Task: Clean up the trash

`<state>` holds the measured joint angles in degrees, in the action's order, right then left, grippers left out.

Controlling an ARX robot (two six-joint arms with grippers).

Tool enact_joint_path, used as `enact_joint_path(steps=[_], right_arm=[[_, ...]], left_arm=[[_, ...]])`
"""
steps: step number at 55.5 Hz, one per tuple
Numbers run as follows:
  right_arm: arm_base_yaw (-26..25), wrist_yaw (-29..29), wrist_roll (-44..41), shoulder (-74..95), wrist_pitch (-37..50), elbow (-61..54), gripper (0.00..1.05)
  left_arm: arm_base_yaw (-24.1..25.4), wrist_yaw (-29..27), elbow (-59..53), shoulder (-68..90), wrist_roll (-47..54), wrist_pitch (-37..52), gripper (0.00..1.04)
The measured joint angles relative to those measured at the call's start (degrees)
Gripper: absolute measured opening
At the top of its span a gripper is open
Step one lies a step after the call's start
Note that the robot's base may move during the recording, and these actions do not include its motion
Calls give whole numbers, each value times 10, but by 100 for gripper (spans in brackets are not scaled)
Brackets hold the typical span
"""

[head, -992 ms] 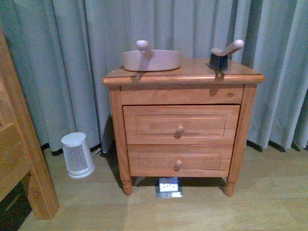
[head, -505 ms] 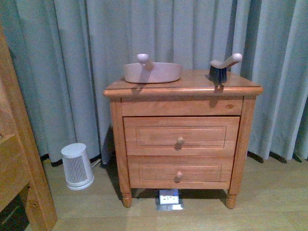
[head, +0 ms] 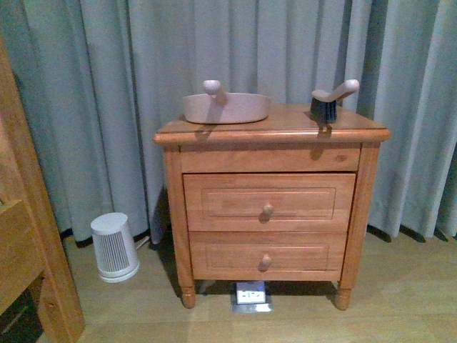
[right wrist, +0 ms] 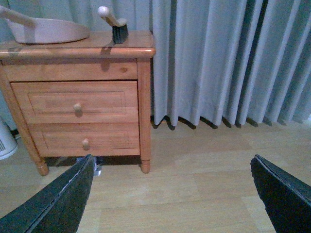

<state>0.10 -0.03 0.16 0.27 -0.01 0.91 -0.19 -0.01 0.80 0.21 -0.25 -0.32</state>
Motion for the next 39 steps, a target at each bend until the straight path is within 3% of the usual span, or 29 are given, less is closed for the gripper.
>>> enact_joint_path(steps=[39], right_arm=[[0, 0, 0, 0, 0, 0, 97]], left_arm=[[0, 0, 0, 0, 0, 0, 97]])
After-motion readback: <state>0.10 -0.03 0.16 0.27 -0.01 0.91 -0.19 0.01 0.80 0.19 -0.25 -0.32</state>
